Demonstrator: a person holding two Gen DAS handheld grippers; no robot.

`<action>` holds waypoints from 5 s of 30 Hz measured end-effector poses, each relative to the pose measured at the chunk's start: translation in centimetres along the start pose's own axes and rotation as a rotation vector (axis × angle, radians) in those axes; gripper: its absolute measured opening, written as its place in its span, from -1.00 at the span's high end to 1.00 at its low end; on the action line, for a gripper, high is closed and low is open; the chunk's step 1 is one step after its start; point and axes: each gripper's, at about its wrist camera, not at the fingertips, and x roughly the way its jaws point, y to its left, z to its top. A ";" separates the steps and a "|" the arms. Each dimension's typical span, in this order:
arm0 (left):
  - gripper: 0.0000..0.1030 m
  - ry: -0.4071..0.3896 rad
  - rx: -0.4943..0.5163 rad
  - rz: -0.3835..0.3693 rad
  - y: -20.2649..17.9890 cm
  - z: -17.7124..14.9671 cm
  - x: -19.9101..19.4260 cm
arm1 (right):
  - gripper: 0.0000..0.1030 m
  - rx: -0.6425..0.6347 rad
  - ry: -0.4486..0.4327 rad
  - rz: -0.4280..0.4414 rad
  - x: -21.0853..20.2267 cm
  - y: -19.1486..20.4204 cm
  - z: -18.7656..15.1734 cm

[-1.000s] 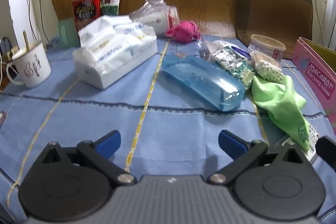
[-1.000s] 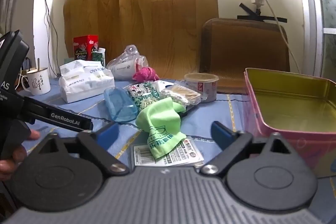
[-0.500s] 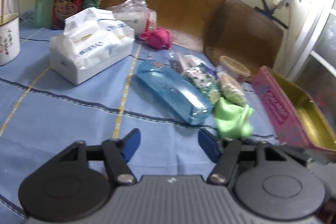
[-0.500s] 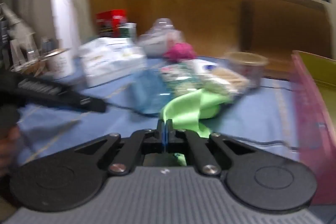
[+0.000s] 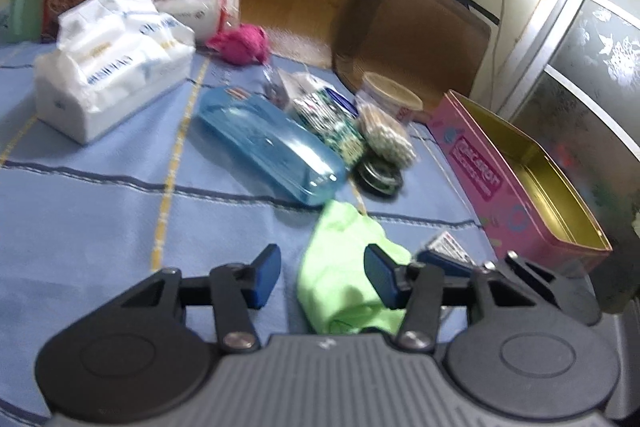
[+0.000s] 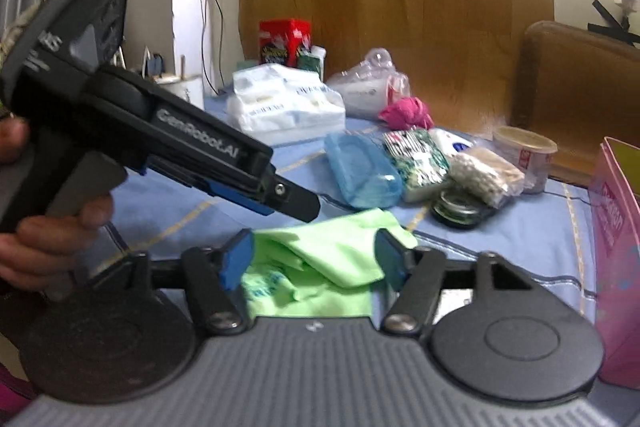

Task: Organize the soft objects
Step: 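Grasp the green cloth with the right gripper, then lower the green cloth into the pink tin and open the right gripper, then grasp the white barcode card pack with the right gripper, then carry the card pack into the pink tin and release it, then grasp the blue plastic case with the right gripper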

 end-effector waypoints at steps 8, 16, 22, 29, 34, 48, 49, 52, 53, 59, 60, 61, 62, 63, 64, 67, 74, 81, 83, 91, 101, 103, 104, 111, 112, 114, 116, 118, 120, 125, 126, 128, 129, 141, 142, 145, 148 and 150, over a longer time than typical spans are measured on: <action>0.85 0.068 -0.008 -0.025 -0.5 -0.8 1.7 | 0.39 0.028 0.100 0.078 3.7 -1.4 0.1; 0.87 -0.037 0.138 -0.112 -6.6 3.0 -0.1 | 0.66 0.042 -0.132 -0.077 -1.3 -2.3 1.3; 0.86 -0.078 0.285 -0.268 -14.8 6.5 2.5 | 0.66 0.012 -0.267 -0.351 -5.7 -6.3 2.3; 0.29 -0.021 0.342 -0.250 -20.5 6.3 8.1 | 0.14 0.142 -0.134 -0.566 -6.8 -13.5 0.4; 0.20 -0.035 0.281 -0.167 -17.5 6.2 7.1 | -0.26 0.315 -0.178 -0.618 -9.7 -15.7 -1.4; 0.23 0.107 0.088 -0.079 -3.9 2.1 2.7 | -0.41 0.032 0.050 -0.137 -3.4 -7.3 -2.2; 0.23 0.123 0.093 -0.088 -4.1 1.7 2.9 | -0.51 0.042 0.073 -0.154 -2.6 -7.3 -2.3; 0.23 0.162 0.097 -0.117 -4.1 0.5 3.4 | -0.61 0.100 0.121 -0.139 -1.5 -8.4 -2.4; 0.23 0.172 0.092 -0.125 -4.0 0.3 3.8 | -0.61 0.095 0.110 -0.131 -1.2 -8.1 -2.6; 0.22 0.113 0.048 -0.056 -2.3 0.4 2.8 | -0.52 0.055 0.118 -0.073 0.2 -5.4 -2.2; 0.21 0.104 0.025 -0.078 -1.7 0.6 2.5 | -0.52 0.046 0.122 -0.054 0.6 -4.9 -1.9; 0.21 0.097 0.007 -0.069 -1.0 0.8 2.3 | -0.52 0.029 0.122 -0.028 0.8 -4.2 -1.8; 0.21 0.091 -0.014 -0.064 -0.4 0.9 1.8 | -0.49 0.010 0.122 -0.004 0.8 -3.7 -1.7; 0.20 0.084 -0.040 -0.067 0.4 1.0 1.4 | -0.49 -0.010 0.116 0.006 0.8 -3.3 -1.7; 0.18 0.078 -0.058 -0.069 0.9 1.1 1.2 | -0.51 -0.031 0.109 -0.006 1.0 -3.0 -1.5; 0.18 0.057 -0.074 -0.059 1.8 1.1 0.6 | -0.52 -0.055 0.118 -0.059 1.8 -3.1 -1.3; 0.20 0.039 0.038 0.001 -0.5 0.2 1.4 | -0.06 0.049 0.092 -0.049 2.4 -4.3 -1.2; 0.22 -0.037 0.116 -0.012 -3.5 1.5 -0.3 | 0.05 0.046 0.004 -0.113 0.0 -4.6 -1.3; 0.22 -0.064 0.154 -0.020 -4.9 2.4 -0.7 | 0.05 0.040 -0.045 -0.144 -1.0 -5.0 -0.8; 0.22 -0.113 0.349 -0.149 -13.9 6.4 1.2 | 0.05 0.060 -0.170 -0.366 -6.2 -9.6 0.2; 0.18 -0.022 0.454 -0.229 -22.4 5.3 10.0 | 0.05 0.133 -0.099 -0.702 -8.4 -16.5 -2.3; 0.18 -0.026 0.460 -0.191 -22.2 4.7 10.4 | 0.05 0.178 -0.118 -0.688 -9.0 -17.3 -2.7; 0.18 -0.022 0.455 -0.196 -21.7 4.5 10.2 | 0.05 0.192 -0.134 -0.675 -9.3 -17.2 -2.8; 0.12 -0.109 0.408 -0.157 -15.5 3.9 5.5 | 0.05 0.164 -0.177 -0.617 -8.6 -15.1 -1.8; 0.11 -0.120 0.384 -0.143 -14.2 3.9 4.8 | 0.05 0.155 -0.192 -0.588 -8.4 -14.5 -1.5; 0.11 -0.140 0.316 -0.096 -10.8 3.6 3.3 | 0.05 0.139 -0.208 -0.527 -7.8 -13.3 -0.7; 0.11 -0.147 0.238 -0.025 -6.9 3.1 2.3 | 0.05 0.138 -0.198 -0.413 -6.5 -11.9 0.1; 0.11 -0.142 0.171 0.054 -3.4 2.7 1.8 | 0.05 0.167 -0.158 -0.287 -4.4 -10.9 0.8; 0.11 -0.126 0.095 0.148 0.3 2.2 1.4 | 0.05 0.193 -0.090 -0.176 -1.5 -10.1 1.5; 0.12 -0.157 -0.035 0.272 7.0 1.1 -0.2 | -0.30 0.113 0.044 -0.031 6.2 -6.5 2.5; 0.10 -0.179 -0.045 0.271 7.7 1.0 -0.5 | -0.31 0.108 0.065 -0.024 7.4 -6.2 2.7; 0.10 -0.202 -0.045 0.281 8.2 0.7 -0.9 | -0.40 0.101 0.101 -0.030 10.0 -5.9 3.4; 0.10 -0.213 -0.036 0.283 8.2 0.5 -0.8 | -0.40 0.095 0.113 -0.043 11.1 -5.6 3.6; -0.57 -0.203 -0.040 0.207 8.3 0.3 -1.0 | -0.09 -0.006 0.141 0.054 8.8 -4.1 2.3; -0.72 -0.192 -0.036 0.196 8.1 0.4 -1.0 | -0.09 -0.012 0.145 0.084 7.6 -4.1 1.7; -0.82 -0.163 -0.021 0.168 7.2 0.7 -0.7 | -0.08 -0.053 0.140 0.161 3.7 -4.1 -0.5; -0.82 -0.133 -0.001 0.096 6.1 1.2 -0.2 | -0.08 -0.077 0.123 0.188 0.9 -5.1 -1.9; -0.82 -0.121 0.020 0.064 4.9 1.5 0.4 | -0.18 -0.055 0.116 0.131 -0.1 -5.9 -2.4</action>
